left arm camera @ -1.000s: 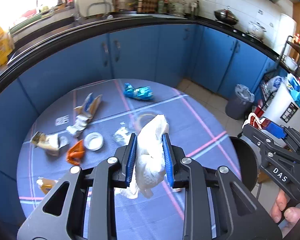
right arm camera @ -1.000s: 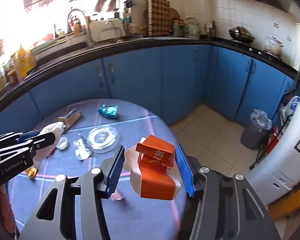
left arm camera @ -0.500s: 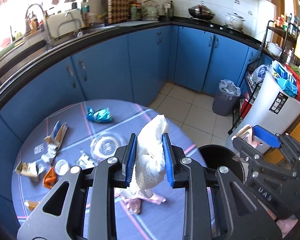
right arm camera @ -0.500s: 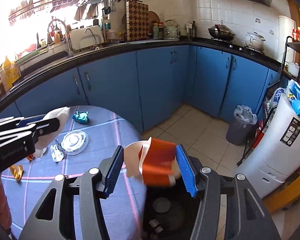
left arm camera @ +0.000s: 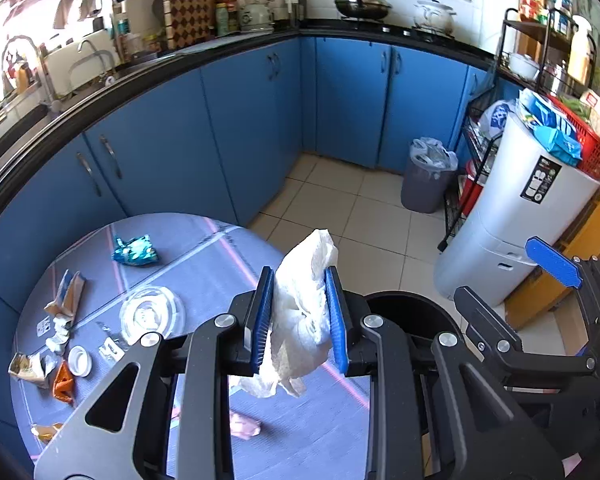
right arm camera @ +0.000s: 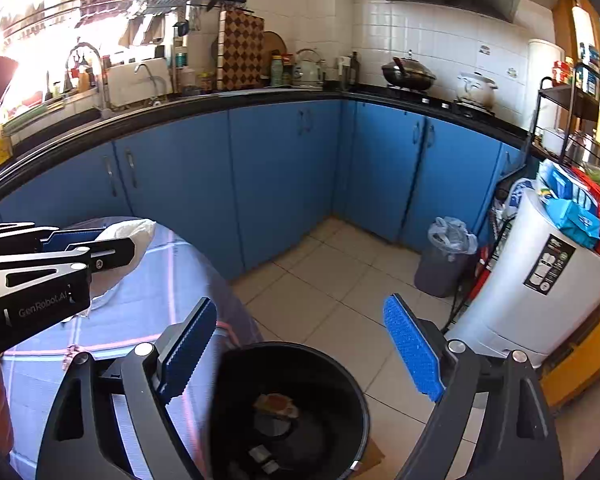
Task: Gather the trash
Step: 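Carry tissue and carton to the bin and release both inside, then grasp the yellow wrapper with the left tool while the right tool grasps the pink wrapper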
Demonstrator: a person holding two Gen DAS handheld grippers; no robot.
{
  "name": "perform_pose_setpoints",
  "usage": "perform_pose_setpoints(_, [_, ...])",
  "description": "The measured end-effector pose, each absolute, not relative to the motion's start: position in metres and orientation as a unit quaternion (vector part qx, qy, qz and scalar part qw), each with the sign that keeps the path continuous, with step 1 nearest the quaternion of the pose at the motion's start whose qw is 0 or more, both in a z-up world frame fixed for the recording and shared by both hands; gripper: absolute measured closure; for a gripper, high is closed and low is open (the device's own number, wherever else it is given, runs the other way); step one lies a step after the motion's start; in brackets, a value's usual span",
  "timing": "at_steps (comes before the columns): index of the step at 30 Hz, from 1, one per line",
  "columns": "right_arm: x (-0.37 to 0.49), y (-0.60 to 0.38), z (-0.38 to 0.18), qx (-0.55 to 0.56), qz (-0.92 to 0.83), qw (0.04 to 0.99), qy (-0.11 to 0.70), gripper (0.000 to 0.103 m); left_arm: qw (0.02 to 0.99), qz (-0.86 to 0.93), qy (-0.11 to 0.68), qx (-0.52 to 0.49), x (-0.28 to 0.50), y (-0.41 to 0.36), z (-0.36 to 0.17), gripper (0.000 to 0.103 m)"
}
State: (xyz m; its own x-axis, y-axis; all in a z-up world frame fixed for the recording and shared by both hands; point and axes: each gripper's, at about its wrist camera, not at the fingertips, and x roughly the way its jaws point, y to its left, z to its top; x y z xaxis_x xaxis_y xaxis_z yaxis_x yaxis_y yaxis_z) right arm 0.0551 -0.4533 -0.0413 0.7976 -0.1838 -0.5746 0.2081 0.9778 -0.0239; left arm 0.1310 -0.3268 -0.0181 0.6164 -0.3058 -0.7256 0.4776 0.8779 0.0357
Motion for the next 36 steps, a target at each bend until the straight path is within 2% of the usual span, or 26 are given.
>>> perform_pose_setpoints(5, [0.052, -0.47, -0.046, 0.027, -0.12, 0.944, 0.306, 0.02, 0.884, -0.235, 0.384, 0.123, 0.132, -0.35, -0.018, 0.076])
perform_pose_setpoints(10, [0.049, -0.479, -0.05, 0.034, -0.128, 0.942, 0.308, 0.02, 0.885, -0.241, 0.378, 0.129, 0.133, -0.368, -0.01, 0.071])
perform_pose_setpoints(11, [0.049, -0.481, -0.051, 0.035, -0.128, 0.942, 0.309, 0.02, 0.885, -0.239, 0.377, 0.13, 0.134, -0.37, -0.008, 0.052])
perform_pose_setpoints(12, [0.048, -0.482, -0.052, 0.036, -0.128, 0.941, 0.31, 0.02, 0.886, -0.237, 0.376, 0.13, 0.134, -0.37, -0.007, 0.016])
perform_pose_setpoints(13, [0.048, -0.482, -0.052, 0.037, -0.128, 0.941, 0.311, 0.02, 0.893, -0.234, 0.365, 0.122, 0.134, -0.367, -0.003, 0.003])
perform_pose_setpoints(15, [0.048, -0.482, -0.054, 0.035, -0.127, 0.941, 0.313, 0.02, 0.908, -0.231, 0.334, 0.099, 0.13, -0.36, 0.006, 0.004])
perform_pose_setpoints(22, [0.052, -0.467, -0.058, 0.034, -0.107, 0.94, 0.323, 0.02, 0.918, -0.196, 0.325, 0.118, 0.133, -0.334, 0.011, 0.004])
perform_pose_setpoints(36, [0.079, -0.359, -0.075, -0.005, 0.028, 0.935, 0.353, 0.02, 0.928, -0.057, 0.347, 0.119, 0.115, -0.177, -0.022, 0.004])
